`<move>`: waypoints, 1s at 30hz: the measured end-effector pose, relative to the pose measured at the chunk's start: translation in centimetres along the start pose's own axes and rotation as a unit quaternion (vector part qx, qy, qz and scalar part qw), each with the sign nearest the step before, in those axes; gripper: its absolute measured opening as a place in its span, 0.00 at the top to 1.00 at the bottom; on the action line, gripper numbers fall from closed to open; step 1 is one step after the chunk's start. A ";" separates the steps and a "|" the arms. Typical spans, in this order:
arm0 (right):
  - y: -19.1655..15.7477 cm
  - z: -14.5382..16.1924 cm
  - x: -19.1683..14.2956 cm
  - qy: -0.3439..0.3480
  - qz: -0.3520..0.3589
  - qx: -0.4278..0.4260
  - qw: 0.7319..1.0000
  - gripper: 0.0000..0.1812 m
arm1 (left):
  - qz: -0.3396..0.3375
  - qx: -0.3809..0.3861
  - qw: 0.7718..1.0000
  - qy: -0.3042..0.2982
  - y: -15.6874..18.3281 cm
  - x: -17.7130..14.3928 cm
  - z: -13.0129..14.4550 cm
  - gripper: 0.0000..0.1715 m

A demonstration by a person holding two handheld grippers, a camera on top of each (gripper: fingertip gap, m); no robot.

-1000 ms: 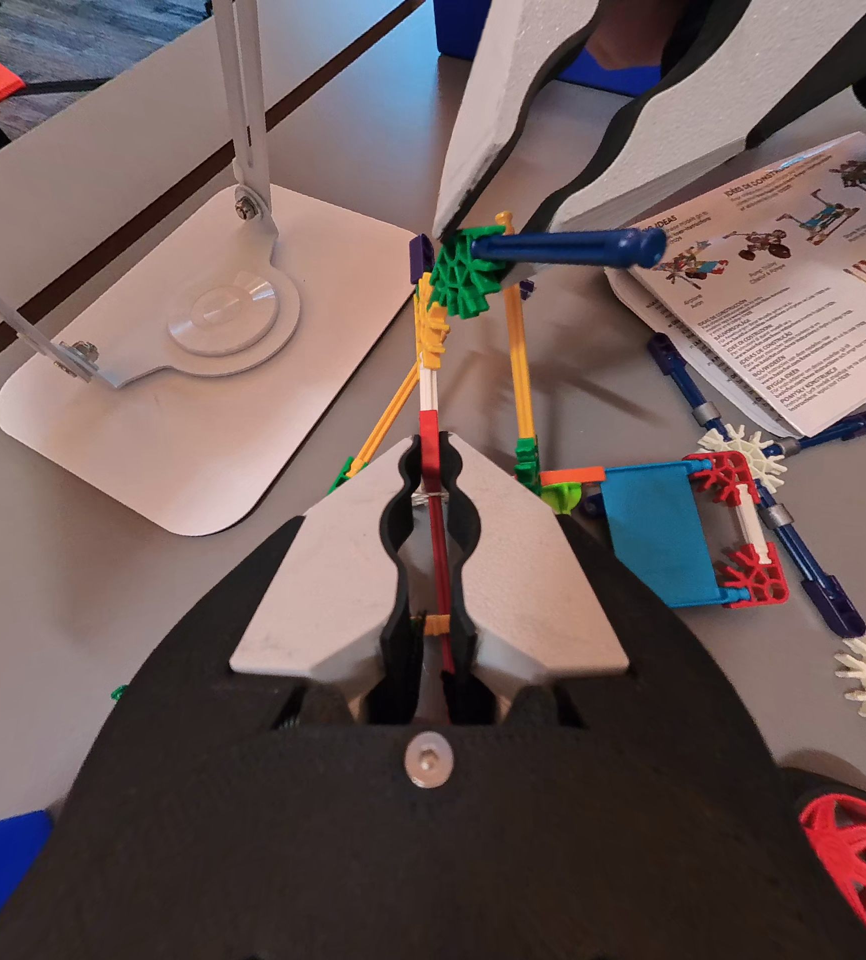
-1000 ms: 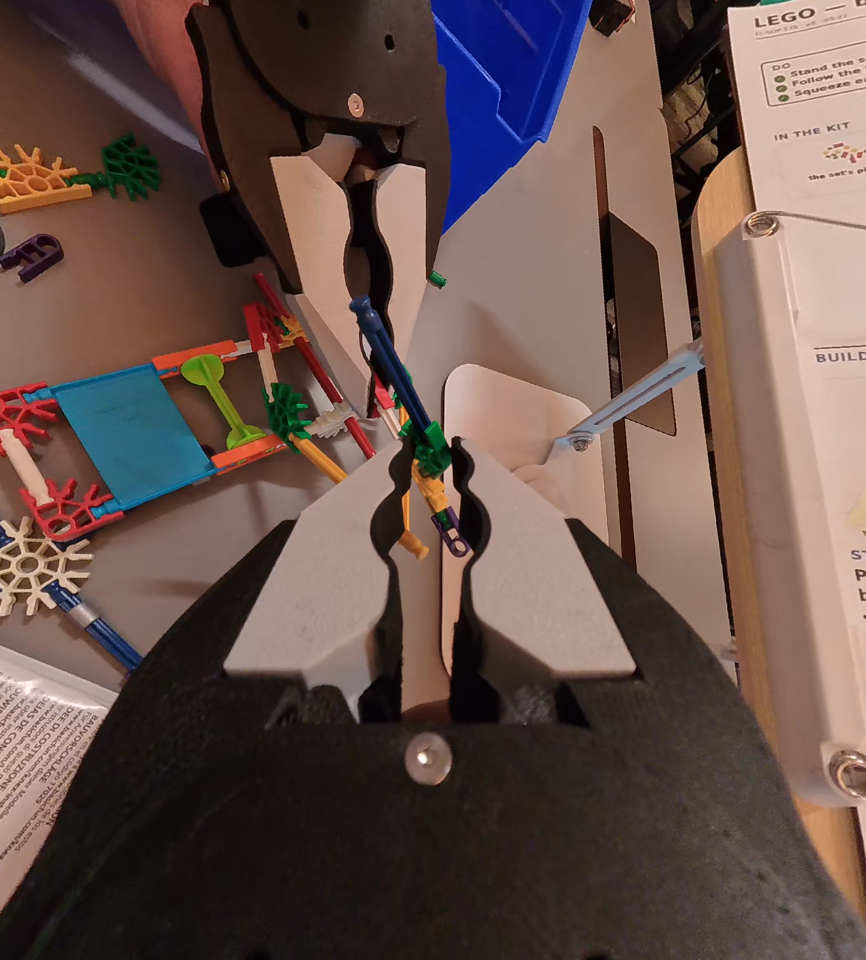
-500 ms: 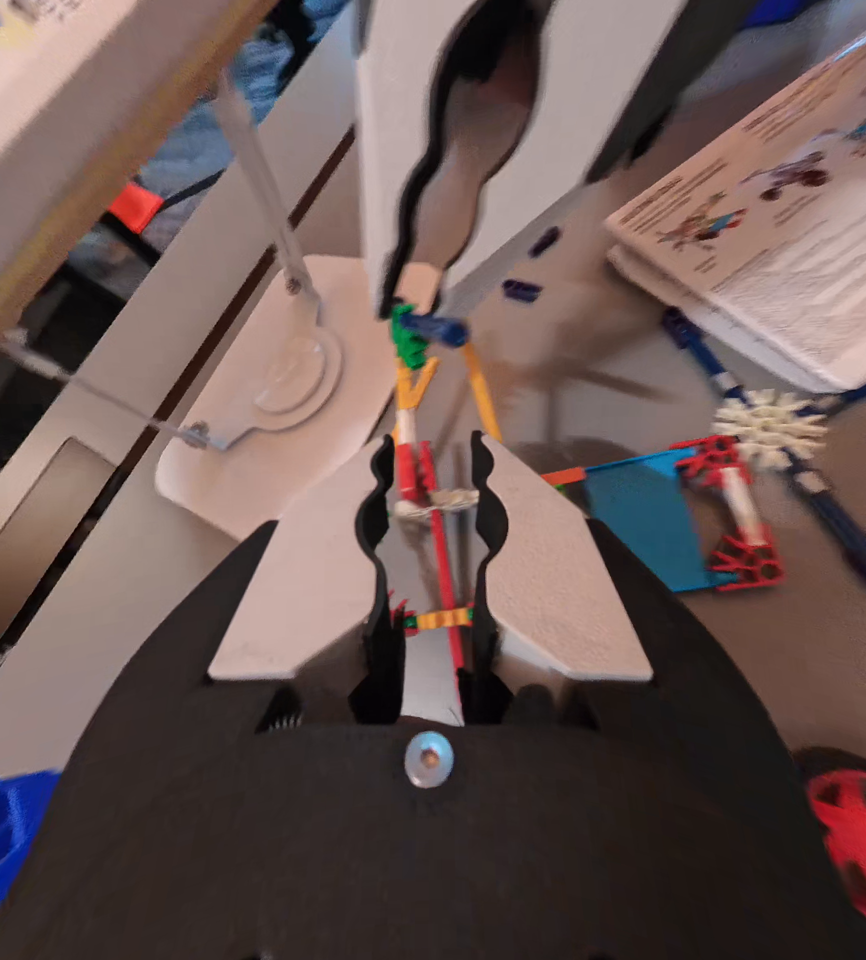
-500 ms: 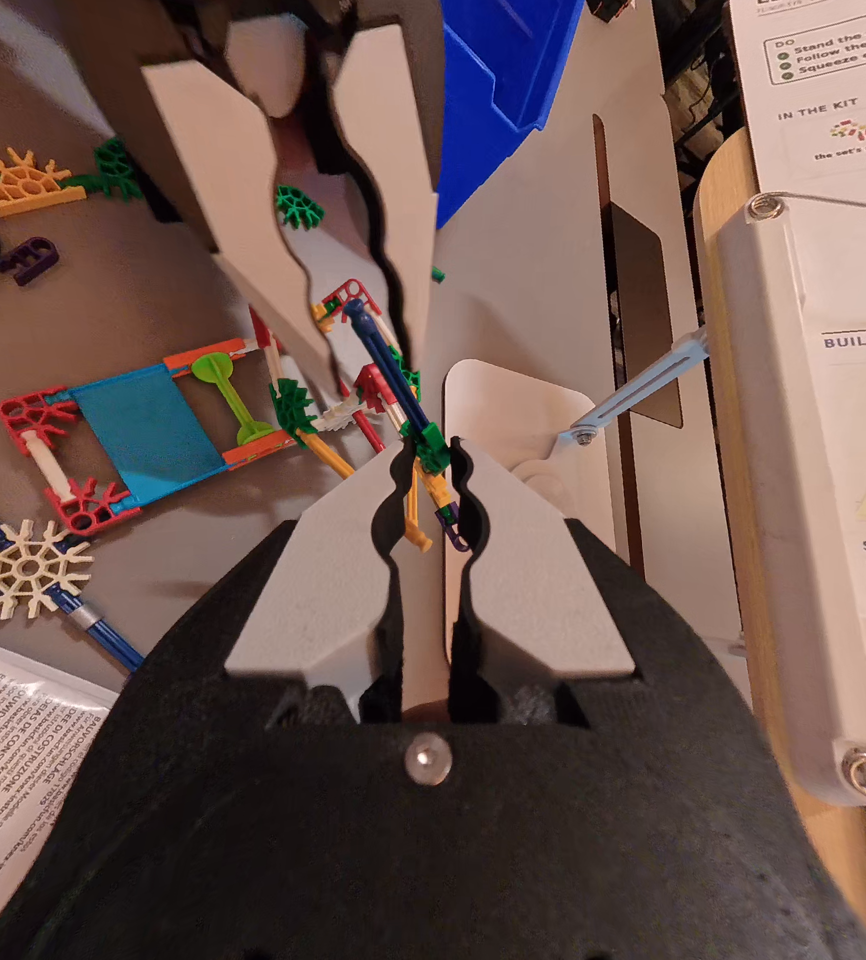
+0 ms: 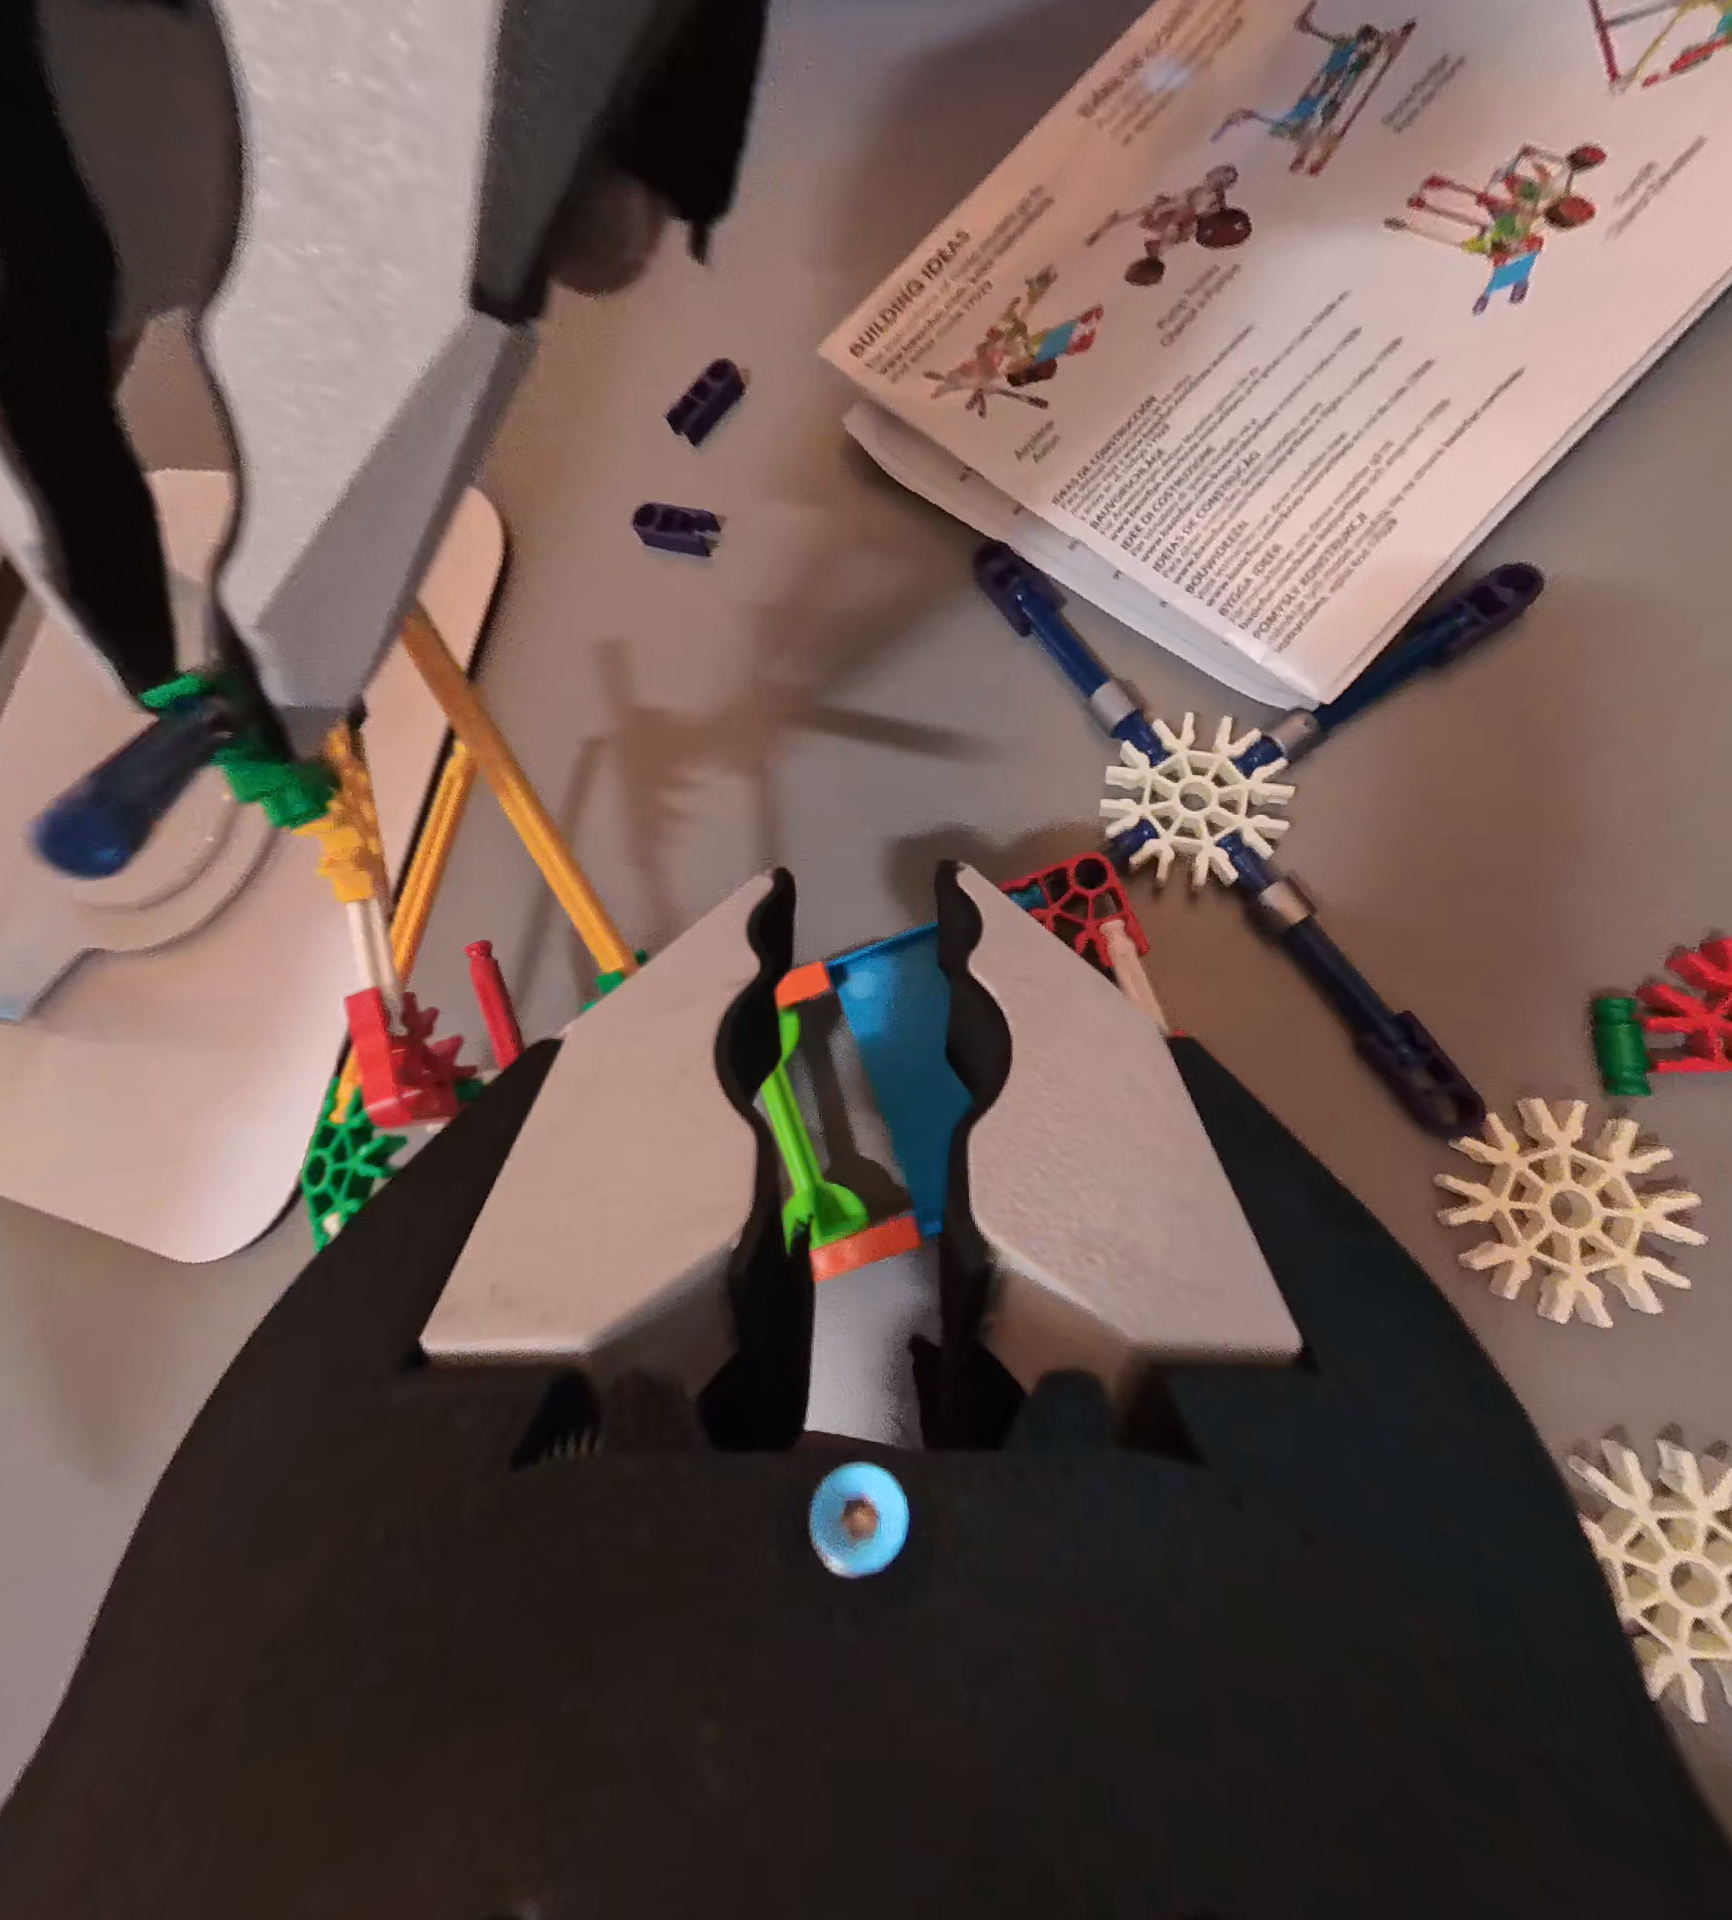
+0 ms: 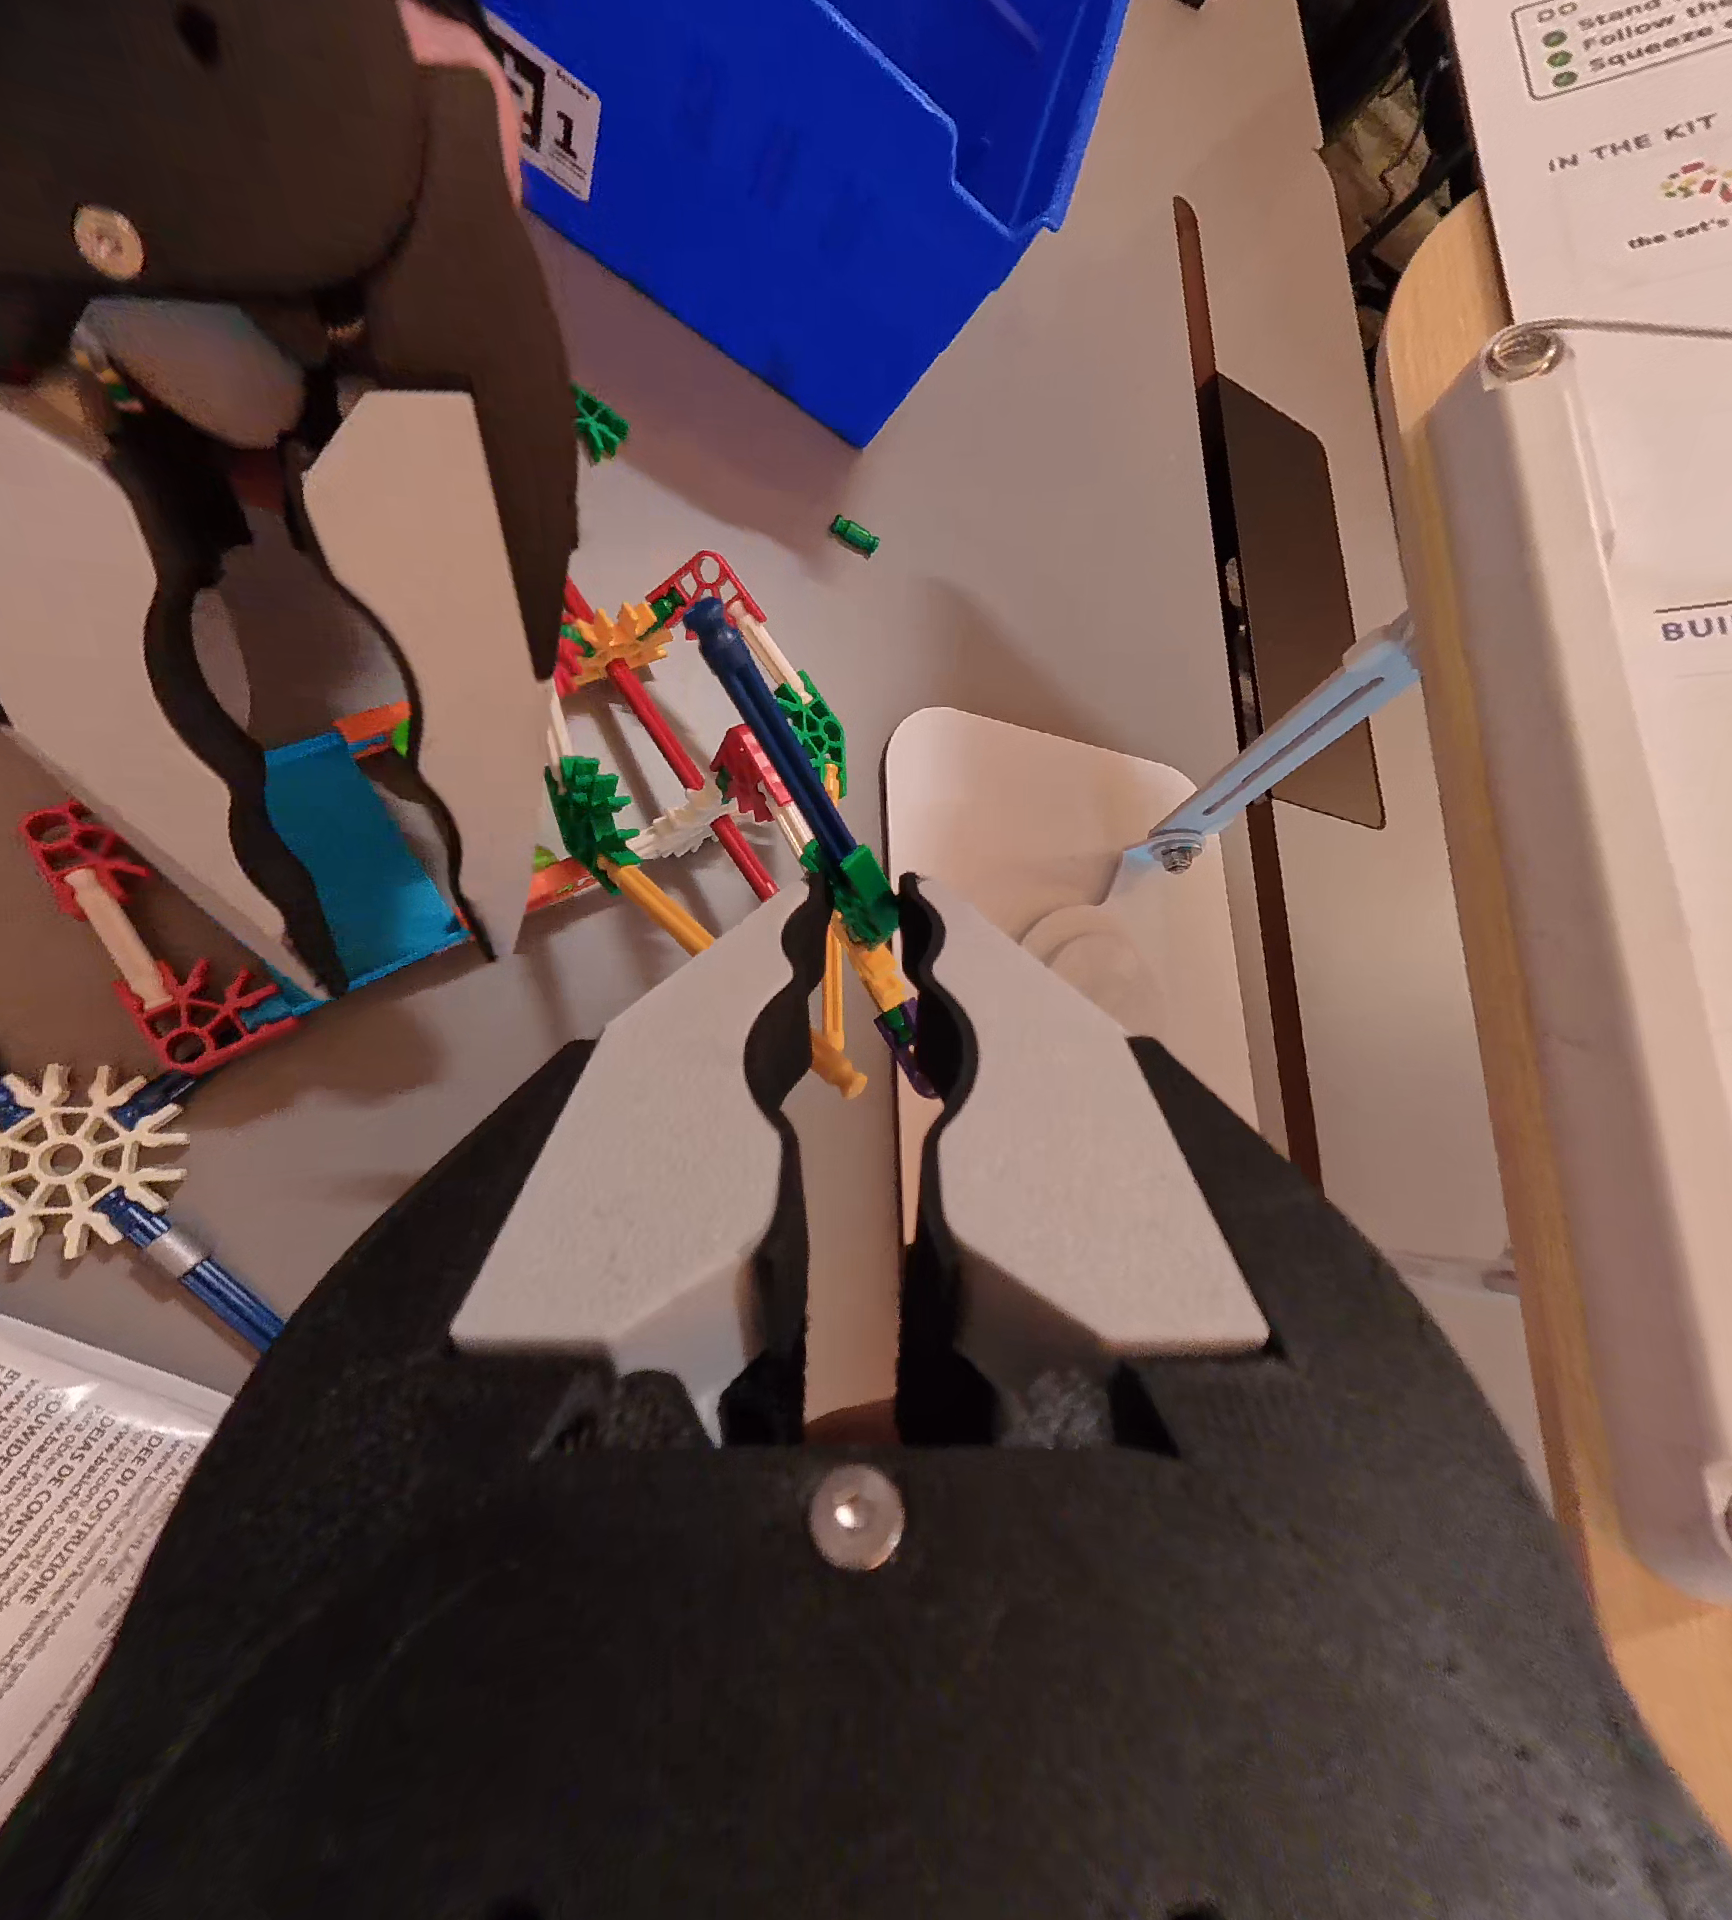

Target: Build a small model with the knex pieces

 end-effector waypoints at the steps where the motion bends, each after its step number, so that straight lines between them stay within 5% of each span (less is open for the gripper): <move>1: 0.0 0.0 0.0 0.002 -0.002 0.004 1.000 0.94 | 0.001 0.004 1.000 -0.005 0.2 0.2 0.2 0.86; 19: 0.3 0.3 0.0 0.005 -0.010 0.034 0.999 0.95 | 0.034 0.020 0.998 -0.048 1.5 1.2 2.0 0.97; 30: 0.5 0.9 0.2 0.001 -0.025 0.085 0.996 0.95 | 0.027 0.031 0.997 -0.068 0.9 0.8 3.1 0.94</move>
Point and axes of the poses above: each gripper's, where its closed fingertips meet, x out along the fingers, z out of its underside, y = z × x across the jaws, the point moved 1 cm from there along -x, back along the fingers, and after that the axes turned 4 degrees about -x, right-handed, at the moved point
